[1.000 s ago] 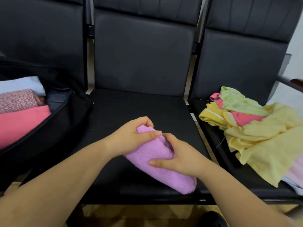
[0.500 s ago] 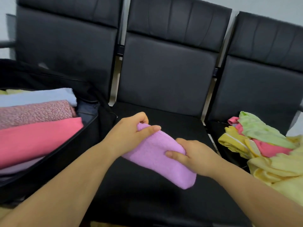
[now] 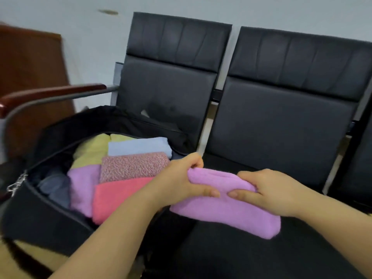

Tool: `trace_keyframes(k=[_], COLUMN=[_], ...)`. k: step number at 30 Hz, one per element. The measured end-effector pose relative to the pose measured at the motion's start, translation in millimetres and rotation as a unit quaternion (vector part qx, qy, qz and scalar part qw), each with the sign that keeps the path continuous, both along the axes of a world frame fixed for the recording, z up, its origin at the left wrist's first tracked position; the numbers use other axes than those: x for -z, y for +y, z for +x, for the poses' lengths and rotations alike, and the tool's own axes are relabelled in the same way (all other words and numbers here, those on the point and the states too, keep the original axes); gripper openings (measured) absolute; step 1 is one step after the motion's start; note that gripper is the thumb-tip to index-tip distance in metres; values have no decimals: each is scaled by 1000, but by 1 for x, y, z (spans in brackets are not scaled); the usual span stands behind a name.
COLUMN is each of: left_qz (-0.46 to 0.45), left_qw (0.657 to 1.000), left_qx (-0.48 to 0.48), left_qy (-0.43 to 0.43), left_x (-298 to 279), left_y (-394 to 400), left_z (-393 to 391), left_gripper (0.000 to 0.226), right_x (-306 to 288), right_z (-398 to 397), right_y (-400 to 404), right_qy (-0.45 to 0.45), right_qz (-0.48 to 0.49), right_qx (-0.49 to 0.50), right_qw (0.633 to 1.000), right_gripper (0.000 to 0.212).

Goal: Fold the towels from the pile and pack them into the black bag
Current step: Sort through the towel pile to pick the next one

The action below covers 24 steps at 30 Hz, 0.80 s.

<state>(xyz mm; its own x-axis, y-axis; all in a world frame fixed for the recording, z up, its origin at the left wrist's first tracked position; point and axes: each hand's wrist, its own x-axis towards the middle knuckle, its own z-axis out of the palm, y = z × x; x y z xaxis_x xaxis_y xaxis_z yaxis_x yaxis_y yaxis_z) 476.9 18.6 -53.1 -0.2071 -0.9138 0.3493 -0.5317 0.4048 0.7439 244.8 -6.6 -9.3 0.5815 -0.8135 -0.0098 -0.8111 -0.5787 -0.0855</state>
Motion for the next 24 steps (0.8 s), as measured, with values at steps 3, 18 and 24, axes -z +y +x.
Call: trace_keyframes(k=[3, 18, 24], left_qz=[3, -19, 129], left_qw=[998, 982, 964], left_qx=[-59, -164, -201], left_qy=[-12, -91, -115], left_x=[-11, -43, -18], left_y=[-6, -36, -59], left_z=[25, 169, 207], left_gripper=[47, 55, 66], right_x=[-8, -35, -5], right_z=[29, 185, 204], right_y=[-15, -79, -113], right_qy=[13, 46, 15], right_qz=[-6, 44, 209], right_qx=[-20, -89, 17], right_qw=[1000, 994, 978], right_gripper=[64, 49, 42])
